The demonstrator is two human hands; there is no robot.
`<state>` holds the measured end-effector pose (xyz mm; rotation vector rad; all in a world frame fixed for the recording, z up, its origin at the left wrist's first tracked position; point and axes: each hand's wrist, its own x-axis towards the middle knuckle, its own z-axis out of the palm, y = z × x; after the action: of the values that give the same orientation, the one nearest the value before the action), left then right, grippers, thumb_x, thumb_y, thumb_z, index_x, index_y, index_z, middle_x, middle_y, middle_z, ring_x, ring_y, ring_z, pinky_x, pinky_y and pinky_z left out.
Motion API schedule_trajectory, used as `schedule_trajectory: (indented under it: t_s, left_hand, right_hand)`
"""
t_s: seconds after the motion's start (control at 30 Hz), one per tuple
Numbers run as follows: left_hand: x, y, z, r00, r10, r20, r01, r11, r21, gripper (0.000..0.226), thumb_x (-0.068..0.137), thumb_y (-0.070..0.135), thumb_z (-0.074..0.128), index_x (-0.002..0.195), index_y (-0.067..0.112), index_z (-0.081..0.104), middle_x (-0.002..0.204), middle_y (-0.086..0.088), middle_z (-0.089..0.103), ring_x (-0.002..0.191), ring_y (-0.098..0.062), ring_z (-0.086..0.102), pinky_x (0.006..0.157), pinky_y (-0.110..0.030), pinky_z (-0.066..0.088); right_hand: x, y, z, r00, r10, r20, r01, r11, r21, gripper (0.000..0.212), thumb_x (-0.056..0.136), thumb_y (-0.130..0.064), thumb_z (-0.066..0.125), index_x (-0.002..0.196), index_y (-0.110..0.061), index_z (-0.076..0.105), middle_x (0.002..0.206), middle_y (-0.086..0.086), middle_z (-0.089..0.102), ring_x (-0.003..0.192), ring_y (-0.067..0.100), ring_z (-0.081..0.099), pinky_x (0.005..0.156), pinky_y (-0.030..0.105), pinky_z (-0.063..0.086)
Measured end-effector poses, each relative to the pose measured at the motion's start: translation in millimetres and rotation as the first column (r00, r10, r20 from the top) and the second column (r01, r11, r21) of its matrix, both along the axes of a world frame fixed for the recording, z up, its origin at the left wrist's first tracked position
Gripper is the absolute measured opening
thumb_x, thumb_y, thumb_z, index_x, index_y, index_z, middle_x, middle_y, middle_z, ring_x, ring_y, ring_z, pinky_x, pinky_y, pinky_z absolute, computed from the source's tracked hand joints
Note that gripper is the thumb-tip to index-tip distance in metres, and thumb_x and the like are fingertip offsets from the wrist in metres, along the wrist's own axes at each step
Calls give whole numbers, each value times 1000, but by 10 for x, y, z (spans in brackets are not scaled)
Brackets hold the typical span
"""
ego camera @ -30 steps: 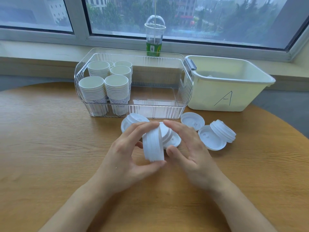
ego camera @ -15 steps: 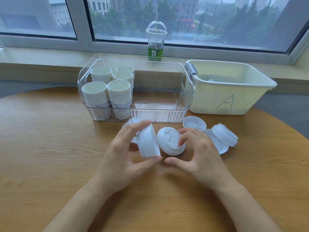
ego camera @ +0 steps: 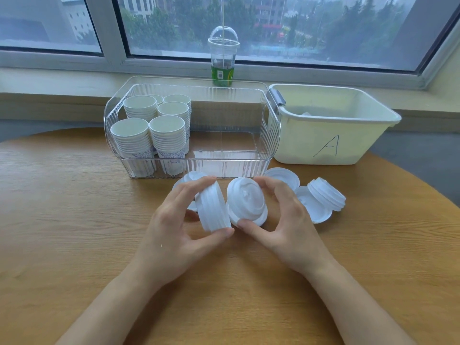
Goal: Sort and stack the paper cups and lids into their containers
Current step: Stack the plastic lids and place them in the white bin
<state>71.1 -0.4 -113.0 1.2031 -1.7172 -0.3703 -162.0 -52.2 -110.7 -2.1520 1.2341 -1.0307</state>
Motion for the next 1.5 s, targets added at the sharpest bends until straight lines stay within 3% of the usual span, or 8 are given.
schedule_trajectory:
  t_s: [0.2,0.3,0.6,0.7,0.93,1.07,1.3,1.5]
  left_hand:
    - [-1,4,-3,1000,-2,14,2,1000,0,78,76,52,84,144,26,56,140,13,60,125,-18,60,91,-16,51]
    - [-3,6,-4,1000,-5,31,5,1000,0,78,77,52,83,145,27,56,138,14,60,123,-16,61,91,-19,53]
    - [-17,27,4,997,-54,63,54,999,7,76,77,48,84,145,28,56,136,14,60,124,-14,60,89,-25,55]
    - [-45,46,18,993,-82,89,83,997,-4,76,77,48,85,145,29,56,138,16,60,126,-13,60,88,-24,54]
    - [-84,78,57,987,-133,95,135,991,-16,77,77,46,86,145,25,56,139,16,58,125,-15,61,88,-20,52]
    - [-84,77,60,987,-122,102,126,991,-35,80,75,41,90,146,27,55,141,17,58,128,-14,59,89,-19,51]
    - [-82,75,74,989,-113,91,119,991,-61,79,75,37,93,144,23,56,139,14,59,128,-17,59,88,-19,51]
    - [-87,80,83,988,-131,82,137,989,-62,82,74,32,97,145,21,56,141,12,59,131,-17,58,87,-25,54]
  right_hand:
    - [-3,18,0,996,83,19,-79,989,-126,92,79,-19,92,155,-24,41,144,-14,52,139,16,50,113,31,42]
    - [-5,59,25,985,147,86,-141,987,-71,100,77,-15,92,159,-24,35,147,-9,54,139,23,50,107,29,44]
    - [-5,104,105,919,239,314,-275,958,76,109,83,-6,87,164,-30,18,151,-1,56,146,25,47,114,60,42]
    - [-8,123,121,898,257,356,-320,938,130,103,85,-5,81,163,-31,20,156,-1,52,144,27,50,116,59,41]
    - [3,113,151,876,238,419,-341,920,191,67,85,-7,78,145,-14,49,148,4,58,141,30,52,115,61,41]
    - [-7,122,188,878,218,427,-320,929,185,68,83,-18,77,146,-16,52,145,3,61,141,28,53,117,58,41]
    - [-70,113,191,912,258,319,-324,930,173,76,81,-6,82,148,-19,50,144,-1,62,142,23,52,117,45,44]
    - [-51,129,183,913,295,283,-350,921,169,84,79,-6,86,151,-21,46,145,1,62,143,24,52,117,44,44]
